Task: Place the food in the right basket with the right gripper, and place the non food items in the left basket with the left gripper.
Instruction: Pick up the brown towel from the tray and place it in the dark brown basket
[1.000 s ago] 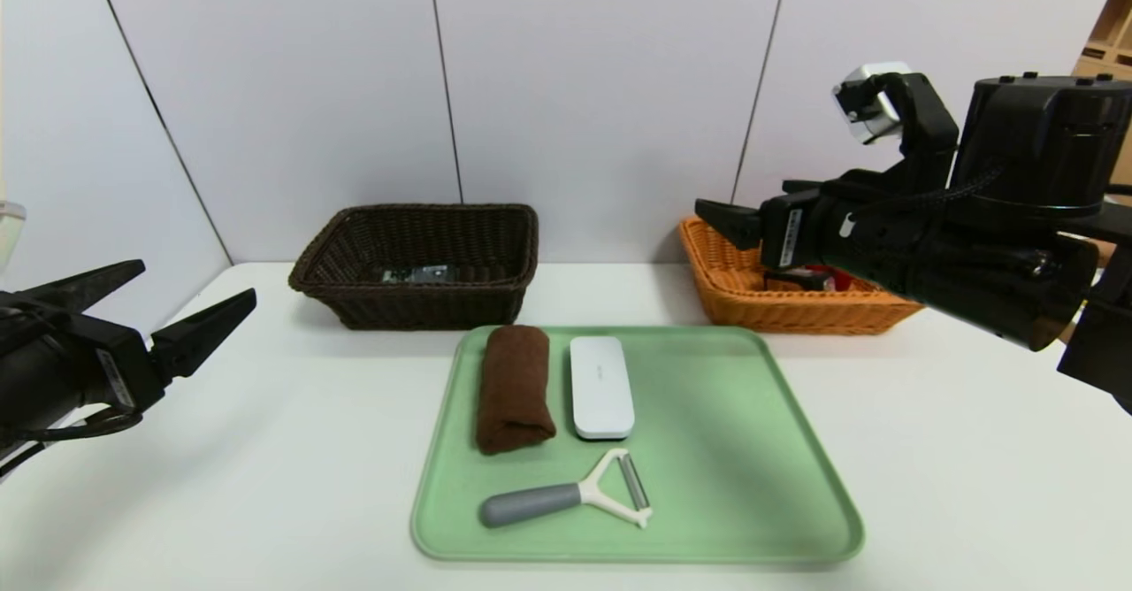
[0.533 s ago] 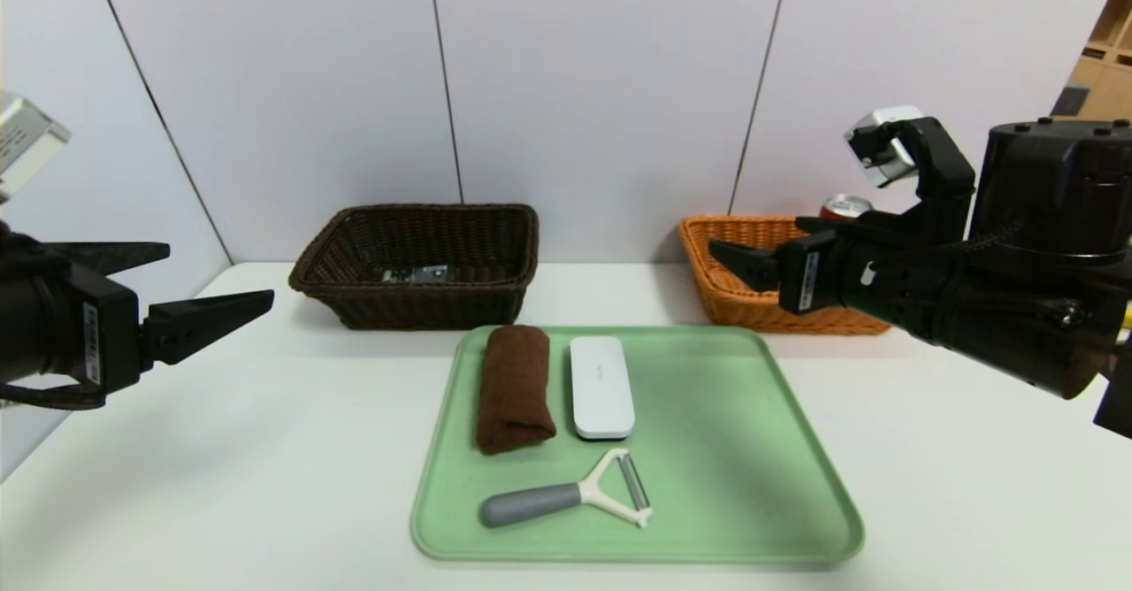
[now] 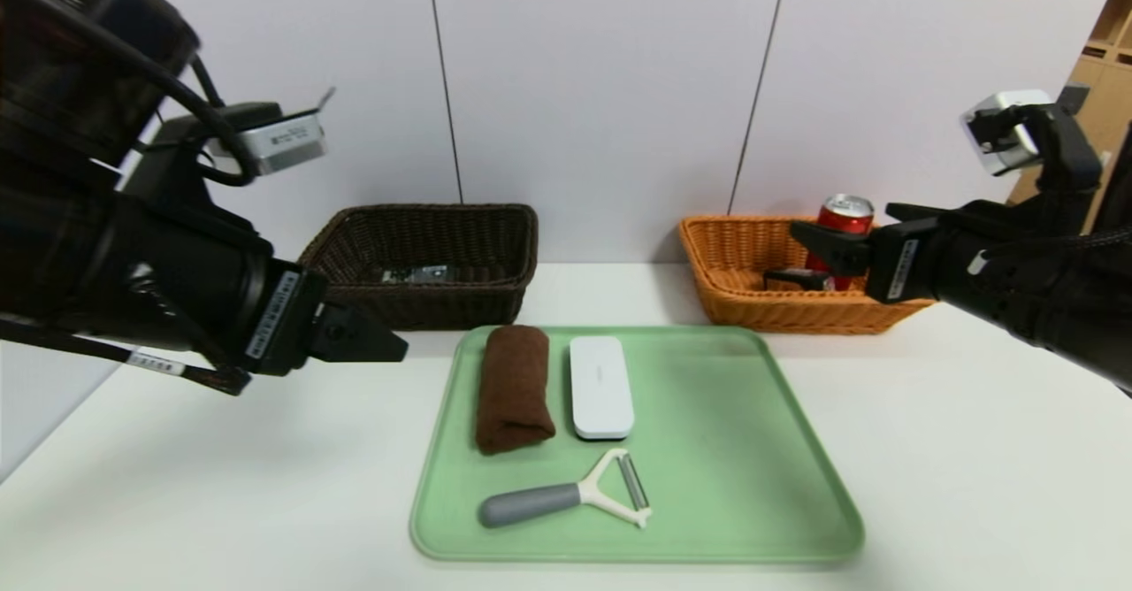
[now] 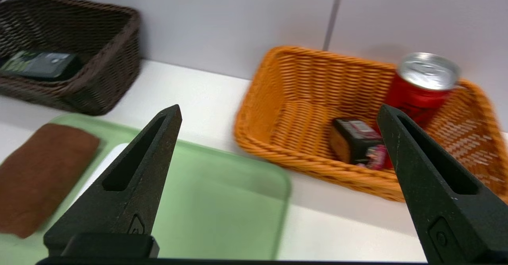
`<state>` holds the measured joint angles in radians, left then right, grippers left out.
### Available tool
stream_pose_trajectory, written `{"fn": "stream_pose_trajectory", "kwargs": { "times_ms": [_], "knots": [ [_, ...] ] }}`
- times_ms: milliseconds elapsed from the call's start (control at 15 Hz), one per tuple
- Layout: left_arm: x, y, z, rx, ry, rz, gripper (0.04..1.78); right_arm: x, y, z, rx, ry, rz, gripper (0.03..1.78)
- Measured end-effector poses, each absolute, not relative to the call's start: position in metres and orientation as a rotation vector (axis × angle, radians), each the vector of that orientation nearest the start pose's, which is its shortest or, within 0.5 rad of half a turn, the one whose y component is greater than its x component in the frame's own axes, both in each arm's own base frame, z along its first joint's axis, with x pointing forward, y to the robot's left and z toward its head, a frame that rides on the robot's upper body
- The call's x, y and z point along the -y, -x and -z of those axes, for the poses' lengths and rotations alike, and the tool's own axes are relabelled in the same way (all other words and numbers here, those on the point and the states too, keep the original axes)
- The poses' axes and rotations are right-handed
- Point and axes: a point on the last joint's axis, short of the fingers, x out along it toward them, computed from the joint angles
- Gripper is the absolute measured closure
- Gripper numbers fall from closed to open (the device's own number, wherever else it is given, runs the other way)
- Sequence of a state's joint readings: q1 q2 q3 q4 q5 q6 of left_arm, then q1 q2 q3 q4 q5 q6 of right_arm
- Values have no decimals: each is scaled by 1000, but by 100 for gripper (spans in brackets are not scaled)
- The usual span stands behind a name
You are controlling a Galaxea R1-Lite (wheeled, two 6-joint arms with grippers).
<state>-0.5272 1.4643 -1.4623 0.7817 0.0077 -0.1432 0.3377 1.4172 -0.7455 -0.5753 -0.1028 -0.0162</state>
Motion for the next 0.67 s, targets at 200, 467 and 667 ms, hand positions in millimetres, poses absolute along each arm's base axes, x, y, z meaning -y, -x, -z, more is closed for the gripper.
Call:
{"fn": "stream_pose_trajectory", "kwargs": {
  "times_ms": [200,467,667],
  "knots": [
    [127,-207,-283,-864,-39,360,13,-39,-209,-241,-41,33,-104,12],
    [145,-234,-263,-857,26,313,13,-16,-176,-248,22,37,-38,12],
    [155,-247,-248,-867,5,278,13,-11,-159,-248,40,62,-12,12]
  ]
}}
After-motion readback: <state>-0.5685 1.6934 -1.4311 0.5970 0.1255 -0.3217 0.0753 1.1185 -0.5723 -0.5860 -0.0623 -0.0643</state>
